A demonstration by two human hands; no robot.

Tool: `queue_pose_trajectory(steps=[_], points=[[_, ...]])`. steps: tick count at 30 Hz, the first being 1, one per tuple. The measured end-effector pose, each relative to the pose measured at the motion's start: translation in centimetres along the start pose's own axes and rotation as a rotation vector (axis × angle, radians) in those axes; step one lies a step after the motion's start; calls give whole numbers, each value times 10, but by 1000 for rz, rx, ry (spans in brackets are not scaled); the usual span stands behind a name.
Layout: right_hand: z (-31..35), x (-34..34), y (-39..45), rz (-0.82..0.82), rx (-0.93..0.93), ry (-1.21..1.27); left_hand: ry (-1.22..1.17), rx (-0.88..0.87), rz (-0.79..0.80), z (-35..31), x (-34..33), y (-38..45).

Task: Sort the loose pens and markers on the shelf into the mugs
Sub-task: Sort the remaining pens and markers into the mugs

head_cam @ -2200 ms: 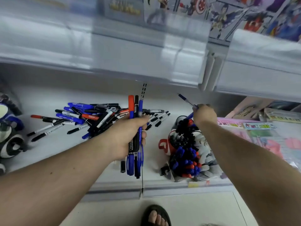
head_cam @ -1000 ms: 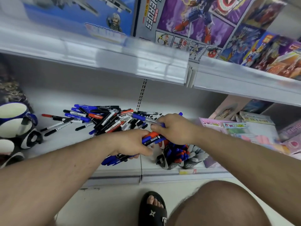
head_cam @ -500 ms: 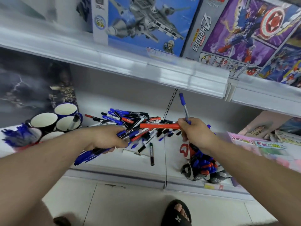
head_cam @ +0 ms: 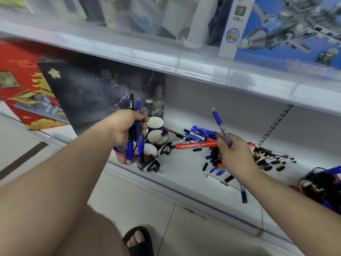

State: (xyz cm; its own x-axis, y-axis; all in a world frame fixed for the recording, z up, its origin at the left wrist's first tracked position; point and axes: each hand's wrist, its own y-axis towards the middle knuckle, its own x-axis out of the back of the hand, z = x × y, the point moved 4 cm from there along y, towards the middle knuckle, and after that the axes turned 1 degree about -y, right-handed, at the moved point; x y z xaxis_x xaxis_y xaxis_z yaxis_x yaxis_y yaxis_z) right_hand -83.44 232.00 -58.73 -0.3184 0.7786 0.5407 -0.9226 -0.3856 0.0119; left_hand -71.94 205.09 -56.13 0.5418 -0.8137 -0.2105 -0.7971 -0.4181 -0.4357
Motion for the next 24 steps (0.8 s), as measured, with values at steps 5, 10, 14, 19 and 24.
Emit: queue_pose_trajectory(steps=[5,10,14,19,24], points=[[21,-61,14,0,69,50,-146,-29,-48,-8,50,-7],[30,-112,29,-33,113,-39,-229,-32,-54,-6,79,-6],[33,-152,46,-24,140,-256,-250,-35,5,-4,75,-1],[20,-207,55,108,142,-435,-293,-23,44,0,63,6],[5,-238,61,244,-235,-126,-278,-44,81,-3,63,8]])
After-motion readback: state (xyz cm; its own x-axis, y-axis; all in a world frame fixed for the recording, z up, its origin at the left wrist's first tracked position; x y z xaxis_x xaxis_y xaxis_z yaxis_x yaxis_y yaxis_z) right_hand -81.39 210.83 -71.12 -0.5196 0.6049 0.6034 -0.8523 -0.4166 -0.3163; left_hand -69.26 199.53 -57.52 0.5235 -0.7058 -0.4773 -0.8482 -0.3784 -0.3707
